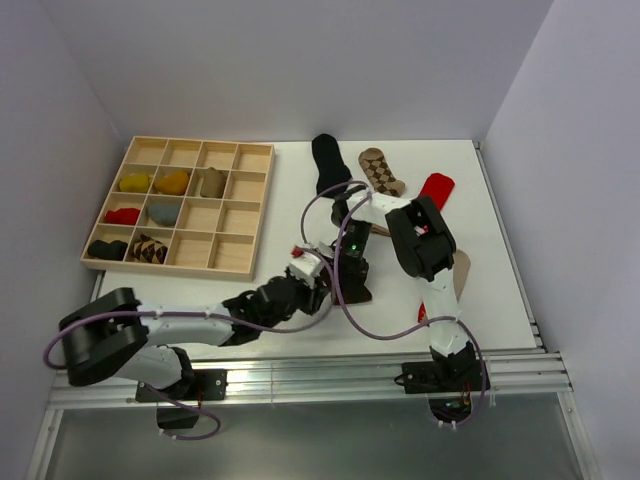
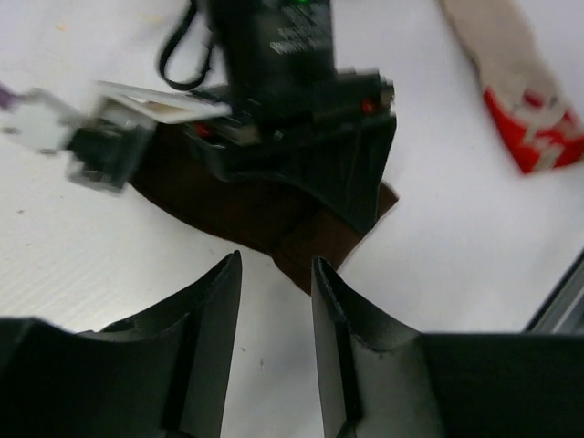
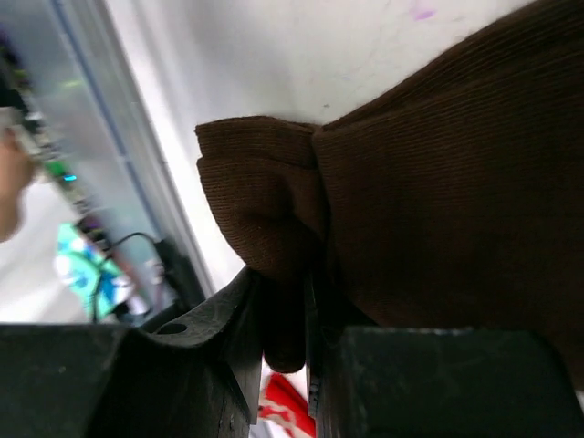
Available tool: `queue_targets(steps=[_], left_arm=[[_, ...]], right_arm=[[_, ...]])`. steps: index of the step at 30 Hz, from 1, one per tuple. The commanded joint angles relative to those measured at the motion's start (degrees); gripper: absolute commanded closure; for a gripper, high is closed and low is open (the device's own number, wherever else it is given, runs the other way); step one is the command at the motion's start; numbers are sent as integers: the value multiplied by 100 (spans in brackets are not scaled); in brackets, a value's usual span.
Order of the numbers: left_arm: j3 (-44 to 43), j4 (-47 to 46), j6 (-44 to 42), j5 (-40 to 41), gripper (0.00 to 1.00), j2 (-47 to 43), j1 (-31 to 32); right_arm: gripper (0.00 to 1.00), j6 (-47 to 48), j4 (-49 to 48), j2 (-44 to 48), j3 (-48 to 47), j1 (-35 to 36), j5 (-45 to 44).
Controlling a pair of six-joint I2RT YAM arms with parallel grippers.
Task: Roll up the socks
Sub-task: Roll the sock at the center of the board.
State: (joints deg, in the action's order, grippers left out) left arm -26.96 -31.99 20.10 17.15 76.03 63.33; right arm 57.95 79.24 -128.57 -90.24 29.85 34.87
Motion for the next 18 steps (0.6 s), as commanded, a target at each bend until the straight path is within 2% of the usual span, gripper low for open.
queue_targets(steps=[1, 4, 8, 15, 18], left_arm=[[-572, 236, -963, 711, 58, 648, 469], [-1003, 368, -1332, 562, 57, 1316, 777], [-1346, 290, -1561, 456, 56, 1950, 821], [-1628, 421, -1527, 52, 56, 2311, 813], [-1628, 334, -1386, -132, 59, 2443, 760]], right_arm=[[81, 190, 346, -475, -3, 39, -209], [81, 199, 329, -494, 6, 21, -227], [81, 137, 232, -406, 24, 4, -262], [82, 67, 197, -397, -81, -31, -244], [82, 23, 144, -406, -99, -40, -227]])
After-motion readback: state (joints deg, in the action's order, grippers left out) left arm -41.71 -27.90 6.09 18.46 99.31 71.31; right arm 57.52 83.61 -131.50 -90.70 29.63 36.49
